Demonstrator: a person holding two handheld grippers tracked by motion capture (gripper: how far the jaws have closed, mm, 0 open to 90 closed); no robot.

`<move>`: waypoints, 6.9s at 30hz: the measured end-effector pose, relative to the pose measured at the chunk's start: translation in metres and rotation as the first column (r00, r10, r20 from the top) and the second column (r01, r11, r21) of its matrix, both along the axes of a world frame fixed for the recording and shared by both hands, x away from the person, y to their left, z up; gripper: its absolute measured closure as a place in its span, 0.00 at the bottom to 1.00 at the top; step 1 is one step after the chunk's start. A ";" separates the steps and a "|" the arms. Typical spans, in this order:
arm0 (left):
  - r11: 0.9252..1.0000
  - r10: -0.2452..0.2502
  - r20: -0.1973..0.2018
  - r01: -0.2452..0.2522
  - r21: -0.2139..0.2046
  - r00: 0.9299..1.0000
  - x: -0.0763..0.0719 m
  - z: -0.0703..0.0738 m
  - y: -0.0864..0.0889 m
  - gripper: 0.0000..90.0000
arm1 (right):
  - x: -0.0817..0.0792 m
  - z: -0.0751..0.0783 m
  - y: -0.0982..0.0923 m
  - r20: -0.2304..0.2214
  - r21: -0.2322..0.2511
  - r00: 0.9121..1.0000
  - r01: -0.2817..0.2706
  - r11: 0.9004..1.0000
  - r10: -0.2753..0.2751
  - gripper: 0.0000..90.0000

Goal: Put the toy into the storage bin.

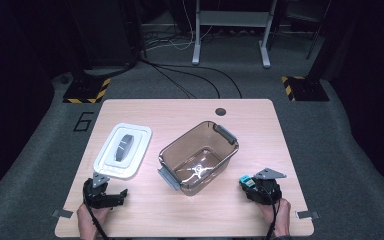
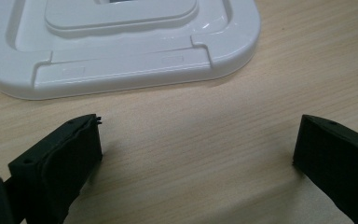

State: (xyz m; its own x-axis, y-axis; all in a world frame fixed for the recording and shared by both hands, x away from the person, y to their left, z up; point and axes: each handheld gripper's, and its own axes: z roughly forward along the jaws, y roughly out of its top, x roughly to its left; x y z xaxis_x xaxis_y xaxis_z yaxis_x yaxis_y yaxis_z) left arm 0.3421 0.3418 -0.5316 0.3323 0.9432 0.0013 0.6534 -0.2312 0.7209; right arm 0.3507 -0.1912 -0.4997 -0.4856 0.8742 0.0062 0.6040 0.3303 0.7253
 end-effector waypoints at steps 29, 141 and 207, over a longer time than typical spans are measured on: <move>1.000 0.000 0.000 0.000 0.000 1.000 0.000 0.000 0.000 0.00 | 0.050 0.021 -0.008 0.021 -0.013 0.998 0.055 0.998 -0.055 0.58; 1.000 -0.001 0.001 0.001 -0.001 1.000 0.000 0.000 0.000 0.01 | 0.128 0.155 0.058 0.177 -0.056 0.981 -0.064 0.996 0.073 0.58; 1.000 -0.012 0.000 0.012 0.004 1.000 0.000 0.000 0.000 0.01 | 0.158 0.128 0.126 -0.108 -0.173 0.971 -0.228 0.958 0.211 0.58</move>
State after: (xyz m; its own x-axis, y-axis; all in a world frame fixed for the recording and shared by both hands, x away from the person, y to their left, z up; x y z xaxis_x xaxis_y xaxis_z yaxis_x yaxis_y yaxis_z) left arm 0.3416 0.3423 -0.5313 0.3439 0.9390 0.0054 0.6507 -0.2424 0.7196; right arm 0.5087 -0.0656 -0.3716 -0.6703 0.7362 -0.0930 0.5598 0.5839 0.5879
